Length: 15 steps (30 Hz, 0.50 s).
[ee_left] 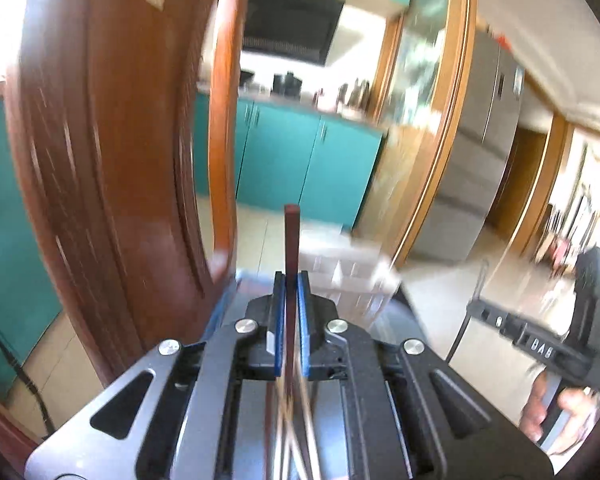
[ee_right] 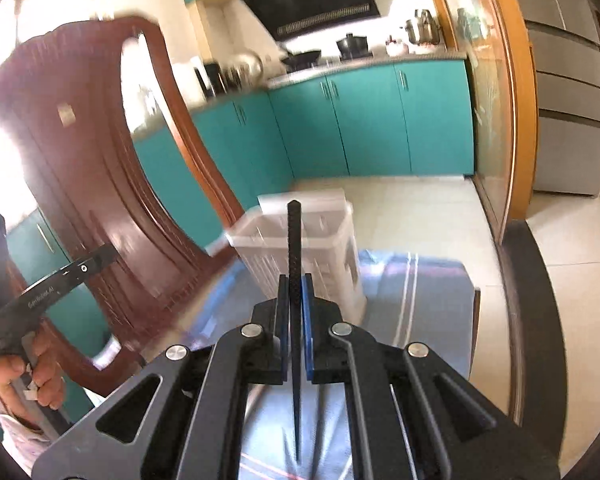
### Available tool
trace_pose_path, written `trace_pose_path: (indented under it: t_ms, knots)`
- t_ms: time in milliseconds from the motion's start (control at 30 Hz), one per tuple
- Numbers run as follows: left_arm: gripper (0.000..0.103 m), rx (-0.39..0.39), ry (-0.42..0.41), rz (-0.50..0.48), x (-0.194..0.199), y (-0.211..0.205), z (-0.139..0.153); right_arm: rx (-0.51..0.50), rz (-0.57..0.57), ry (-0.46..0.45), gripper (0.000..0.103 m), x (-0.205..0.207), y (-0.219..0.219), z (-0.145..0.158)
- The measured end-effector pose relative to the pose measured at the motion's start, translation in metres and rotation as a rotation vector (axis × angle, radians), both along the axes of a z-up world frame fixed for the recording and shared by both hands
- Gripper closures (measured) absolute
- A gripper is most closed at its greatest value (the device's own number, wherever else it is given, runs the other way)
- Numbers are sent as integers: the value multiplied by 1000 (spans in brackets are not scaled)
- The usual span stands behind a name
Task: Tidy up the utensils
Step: 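Lift both chopsticks over the white basket and open both tools to drop them in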
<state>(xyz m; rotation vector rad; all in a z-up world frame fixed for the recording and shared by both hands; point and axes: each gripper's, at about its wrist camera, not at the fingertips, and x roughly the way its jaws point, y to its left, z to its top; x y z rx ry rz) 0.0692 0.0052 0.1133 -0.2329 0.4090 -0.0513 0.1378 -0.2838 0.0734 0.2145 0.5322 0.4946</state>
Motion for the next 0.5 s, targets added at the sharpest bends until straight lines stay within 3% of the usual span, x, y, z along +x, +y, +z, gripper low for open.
trace_pose_path:
  t_ms: [133, 267, 333, 500]
  knots:
    - [96, -94, -143, 15, 3, 15, 39, 81, -3, -66, 96, 1, -8, 33]
    - [96, -193, -290, 70, 15, 24, 58, 138, -36, -146, 96, 8, -14, 63]
    - [96, -193, -328, 103, 29, 23, 56, 167, -67, -197, 96, 13, -16, 77]
    - [96, -254, -307, 128, 64, 25, 37, 230, -152, -317, 96, 23, -21, 93]
